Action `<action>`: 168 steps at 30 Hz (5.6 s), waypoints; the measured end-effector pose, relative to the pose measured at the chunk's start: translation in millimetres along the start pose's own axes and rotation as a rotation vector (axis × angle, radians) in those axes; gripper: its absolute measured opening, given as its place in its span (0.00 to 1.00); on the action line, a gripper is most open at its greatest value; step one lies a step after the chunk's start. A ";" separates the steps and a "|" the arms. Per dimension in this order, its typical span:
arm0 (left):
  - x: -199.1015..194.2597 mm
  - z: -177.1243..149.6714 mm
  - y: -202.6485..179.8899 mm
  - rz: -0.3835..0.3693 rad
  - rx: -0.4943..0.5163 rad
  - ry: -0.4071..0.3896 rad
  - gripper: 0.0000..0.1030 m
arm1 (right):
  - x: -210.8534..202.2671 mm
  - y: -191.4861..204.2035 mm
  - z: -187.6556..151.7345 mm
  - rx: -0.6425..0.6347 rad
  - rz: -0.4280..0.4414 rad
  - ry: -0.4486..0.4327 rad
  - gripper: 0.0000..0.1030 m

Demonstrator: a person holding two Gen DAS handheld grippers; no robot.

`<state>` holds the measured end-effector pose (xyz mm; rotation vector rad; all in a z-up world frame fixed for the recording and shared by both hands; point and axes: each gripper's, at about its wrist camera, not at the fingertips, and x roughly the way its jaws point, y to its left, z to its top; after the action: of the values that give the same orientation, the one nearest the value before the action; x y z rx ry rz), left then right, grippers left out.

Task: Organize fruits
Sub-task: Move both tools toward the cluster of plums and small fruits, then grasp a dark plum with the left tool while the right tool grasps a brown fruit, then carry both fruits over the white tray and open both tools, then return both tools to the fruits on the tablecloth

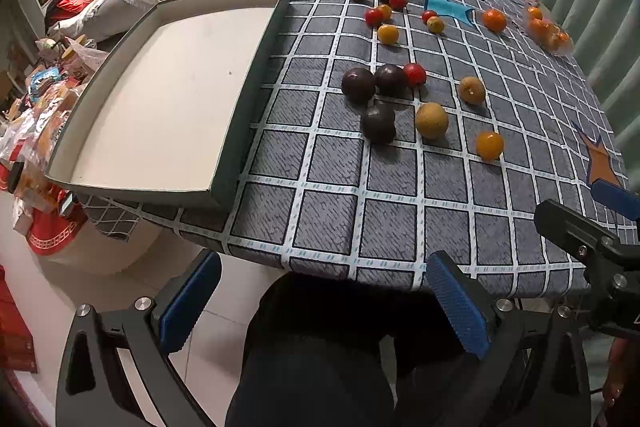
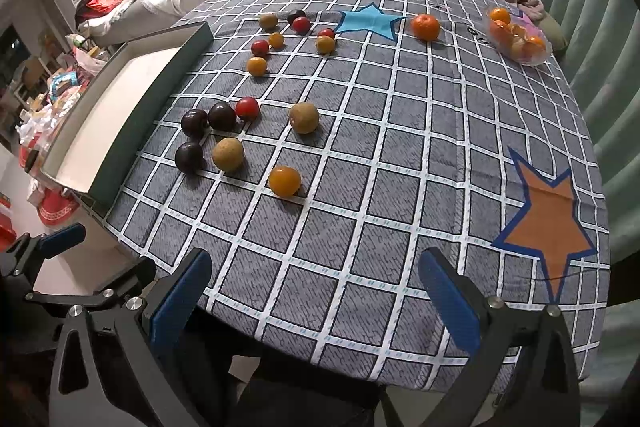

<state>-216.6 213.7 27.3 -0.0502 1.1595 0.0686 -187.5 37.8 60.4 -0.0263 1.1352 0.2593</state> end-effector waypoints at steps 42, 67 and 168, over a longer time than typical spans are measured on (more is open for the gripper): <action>37.1 46.4 -21.8 0.022 0.039 -0.055 1.00 | 33.9 -22.8 54.0 0.025 -0.039 -0.023 1.00; 60.3 66.4 -17.8 0.012 -0.046 -0.030 0.97 | 85.2 5.9 81.5 -0.088 -0.047 -0.011 0.68; -2.2 56.9 40.2 0.013 0.054 -0.235 0.78 | 33.0 24.1 35.9 -0.044 0.036 -0.039 0.86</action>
<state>-168.7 257.9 51.8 0.0128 0.9259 0.0535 -147.7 72.9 48.6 -0.0399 1.0921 0.3157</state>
